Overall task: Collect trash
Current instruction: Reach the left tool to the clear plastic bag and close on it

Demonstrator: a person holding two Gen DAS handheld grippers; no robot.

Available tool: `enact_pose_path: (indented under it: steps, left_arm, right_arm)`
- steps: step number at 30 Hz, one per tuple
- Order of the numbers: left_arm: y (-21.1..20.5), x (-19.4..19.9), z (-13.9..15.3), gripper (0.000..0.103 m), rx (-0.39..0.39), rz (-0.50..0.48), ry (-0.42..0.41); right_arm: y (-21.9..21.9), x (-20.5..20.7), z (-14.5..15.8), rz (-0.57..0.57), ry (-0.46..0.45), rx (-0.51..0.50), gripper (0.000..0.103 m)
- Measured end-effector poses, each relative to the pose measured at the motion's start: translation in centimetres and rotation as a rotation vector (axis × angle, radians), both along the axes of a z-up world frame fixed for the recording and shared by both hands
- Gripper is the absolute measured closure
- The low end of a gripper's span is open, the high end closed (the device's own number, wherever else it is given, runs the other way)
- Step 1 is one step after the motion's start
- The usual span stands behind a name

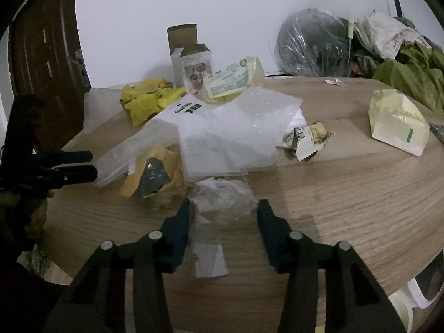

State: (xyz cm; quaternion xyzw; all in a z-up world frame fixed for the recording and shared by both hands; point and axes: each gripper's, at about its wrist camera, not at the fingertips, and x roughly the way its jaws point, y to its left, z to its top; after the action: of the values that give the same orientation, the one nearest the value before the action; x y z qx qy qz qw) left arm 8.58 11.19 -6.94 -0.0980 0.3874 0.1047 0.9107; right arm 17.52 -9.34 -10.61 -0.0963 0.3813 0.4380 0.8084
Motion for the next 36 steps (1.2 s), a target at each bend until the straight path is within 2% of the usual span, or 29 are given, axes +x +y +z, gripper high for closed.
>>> enact_pose_path:
  steps: [5, 11, 17, 18, 22, 24, 25, 36]
  left_arm:
    - [-0.5, 1.8, 0.1, 0.0, 0.08, -0.048, 0.064]
    - [-0.3, 3.1, 0.1, 0.0, 0.094, -0.104, 0.089]
    - [-1.0, 4.2, -1.1, 0.0, 0.189, -0.146, 0.155]
    - [-1.0, 4.1, -1.4, 0.004, 0.194, -0.15, 0.163]
    - [-0.5, 3.5, -1.6, 0.018, 0.14, -0.162, 0.156]
    - [-0.6, 3.3, -1.5, 0.032, 0.135, -0.167, 0.149]
    - [-0.6, 3.1, -1.4, 0.034, 0.134, -0.169, 0.146]
    - [-1.6, -0.1, 0.3, 0.035, 0.129, -0.186, 0.09]
  right_arm:
    - [-0.8, 0.1, 0.1, -0.002, -0.009, 0.015, 0.066]
    - [-2.3, 0.2, 1.2, -0.032, -0.042, 0.029, 0.066]
    - [-3.7, 0.0, 2.0, -0.068, -0.065, 0.038, 0.066]
    - [-3.9, -0.1, 2.1, -0.069, -0.066, 0.039, 0.066]
    - [-4.5, -0.7, 2.7, -0.063, -0.081, 0.047, 0.066]
    - [-4.7, -1.1, 3.1, -0.063, -0.09, 0.054, 0.066]
    - [-4.8, -1.2, 3.3, -0.063, -0.094, 0.057, 0.066]
    - [-3.7, -3.0, 4.2, -0.044, -0.11, 0.037, 0.066]
